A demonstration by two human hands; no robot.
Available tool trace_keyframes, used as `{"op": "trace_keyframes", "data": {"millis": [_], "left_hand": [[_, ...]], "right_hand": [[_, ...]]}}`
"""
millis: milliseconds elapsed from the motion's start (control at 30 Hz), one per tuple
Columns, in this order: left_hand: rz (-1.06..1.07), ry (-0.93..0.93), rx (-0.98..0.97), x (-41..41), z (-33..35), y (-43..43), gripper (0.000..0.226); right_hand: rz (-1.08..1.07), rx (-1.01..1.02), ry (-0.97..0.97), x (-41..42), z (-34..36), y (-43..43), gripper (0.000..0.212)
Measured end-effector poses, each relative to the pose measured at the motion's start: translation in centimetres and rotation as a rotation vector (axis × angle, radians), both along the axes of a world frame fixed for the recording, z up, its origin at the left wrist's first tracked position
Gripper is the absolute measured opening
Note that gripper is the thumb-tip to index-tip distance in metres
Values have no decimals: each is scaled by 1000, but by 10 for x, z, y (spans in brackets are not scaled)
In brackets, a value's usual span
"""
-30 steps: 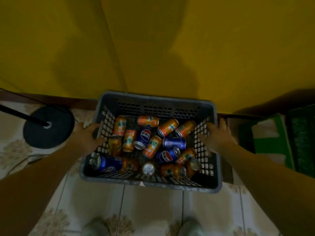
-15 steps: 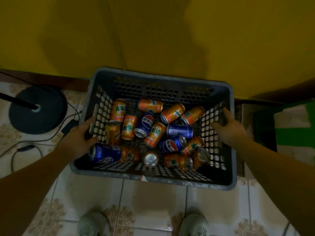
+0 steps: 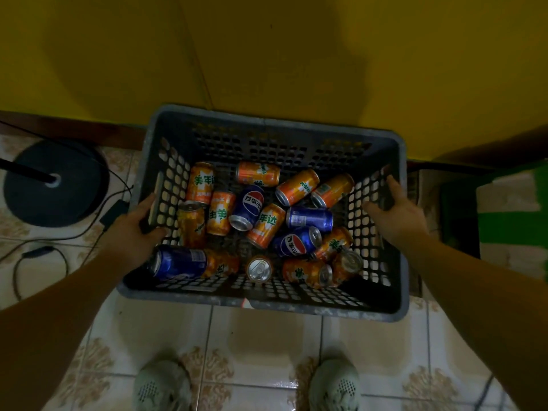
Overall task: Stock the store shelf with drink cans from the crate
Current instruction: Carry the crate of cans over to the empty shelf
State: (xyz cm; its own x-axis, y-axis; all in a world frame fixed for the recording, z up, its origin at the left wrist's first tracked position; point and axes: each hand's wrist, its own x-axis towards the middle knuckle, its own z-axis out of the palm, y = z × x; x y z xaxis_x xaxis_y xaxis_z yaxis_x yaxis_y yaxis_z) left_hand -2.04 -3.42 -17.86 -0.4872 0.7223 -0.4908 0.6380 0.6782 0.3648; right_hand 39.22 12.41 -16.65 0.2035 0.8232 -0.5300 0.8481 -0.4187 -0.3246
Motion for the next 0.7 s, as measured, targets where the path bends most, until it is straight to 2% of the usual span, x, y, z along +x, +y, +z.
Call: {"op": "trace_keyframes", "data": {"millis": [433, 533, 700], "left_hand": [[-28, -63, -29, -4, 25, -5, 87], [-61, -88, -46, -6, 62, -15, 90], [-87, -86, -48, 1, 161, -40, 85]], "right_hand": [[24, -53, -44, 6, 23, -12, 83], [24, -50, -67, 11, 55, -26, 83], [-1, -75, -47, 18, 146, -68, 85]]}}
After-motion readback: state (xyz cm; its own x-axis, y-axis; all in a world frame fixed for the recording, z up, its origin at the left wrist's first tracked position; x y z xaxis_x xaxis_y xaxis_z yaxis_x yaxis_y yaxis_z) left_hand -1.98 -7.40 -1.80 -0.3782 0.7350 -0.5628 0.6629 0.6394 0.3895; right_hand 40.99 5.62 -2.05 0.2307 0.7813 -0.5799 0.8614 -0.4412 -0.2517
